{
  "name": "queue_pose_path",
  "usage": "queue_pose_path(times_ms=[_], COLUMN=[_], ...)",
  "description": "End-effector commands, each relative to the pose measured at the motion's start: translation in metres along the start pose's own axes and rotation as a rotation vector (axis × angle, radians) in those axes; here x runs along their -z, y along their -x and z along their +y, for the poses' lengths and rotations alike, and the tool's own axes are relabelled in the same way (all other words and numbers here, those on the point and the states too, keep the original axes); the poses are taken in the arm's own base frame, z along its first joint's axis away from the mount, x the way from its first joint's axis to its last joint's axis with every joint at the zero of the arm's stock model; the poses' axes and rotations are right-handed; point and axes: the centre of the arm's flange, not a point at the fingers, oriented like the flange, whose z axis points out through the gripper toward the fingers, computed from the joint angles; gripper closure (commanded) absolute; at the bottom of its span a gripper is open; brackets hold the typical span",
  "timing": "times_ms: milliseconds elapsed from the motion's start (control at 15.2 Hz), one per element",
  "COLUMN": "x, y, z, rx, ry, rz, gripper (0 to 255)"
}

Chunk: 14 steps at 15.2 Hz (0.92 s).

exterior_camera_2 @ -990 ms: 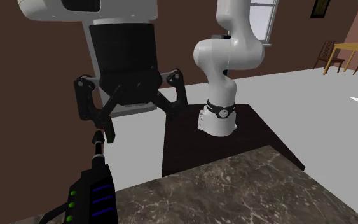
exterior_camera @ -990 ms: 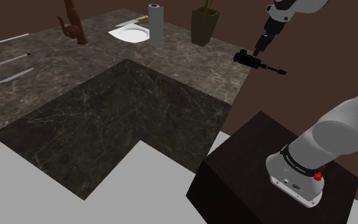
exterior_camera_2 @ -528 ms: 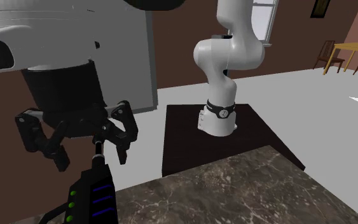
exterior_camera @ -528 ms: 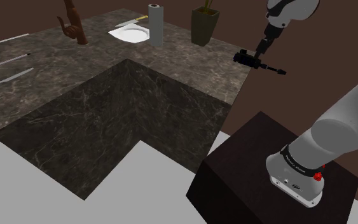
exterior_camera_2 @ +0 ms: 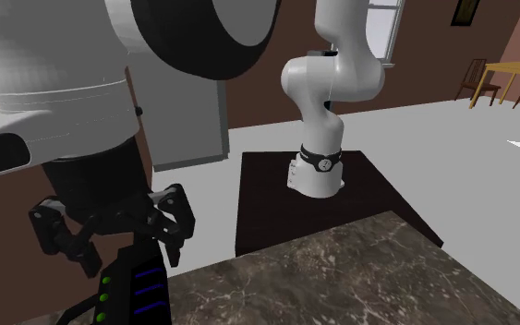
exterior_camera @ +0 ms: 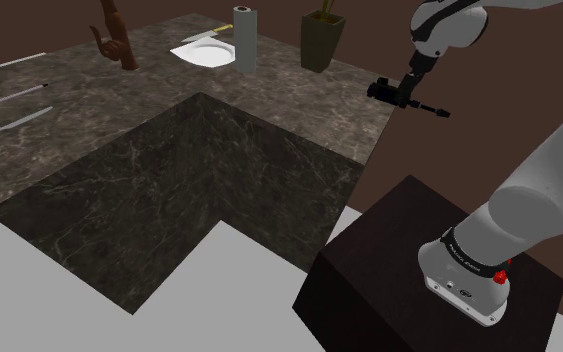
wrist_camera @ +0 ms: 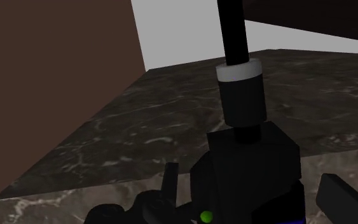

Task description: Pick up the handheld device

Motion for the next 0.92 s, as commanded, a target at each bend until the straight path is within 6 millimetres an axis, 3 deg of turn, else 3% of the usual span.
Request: queue_pose_path(times_ms=[0, 66, 132, 726, 858], x=[-0.004, -0.004, -0.004, -0.004, 0.007], y=[0.0, 0.0, 0.0, 0.0, 0.0], z=[0.001, 0.001, 0.001, 0.001, 0.0], rx=[0.0, 0.0, 0.0, 0.0, 0.0], ry=[0.0, 0.0, 0.0, 0.0, 0.0], rz=[0.0, 0.0, 0.0, 0.0, 0.0], gripper=[0, 0, 255, 255, 255])
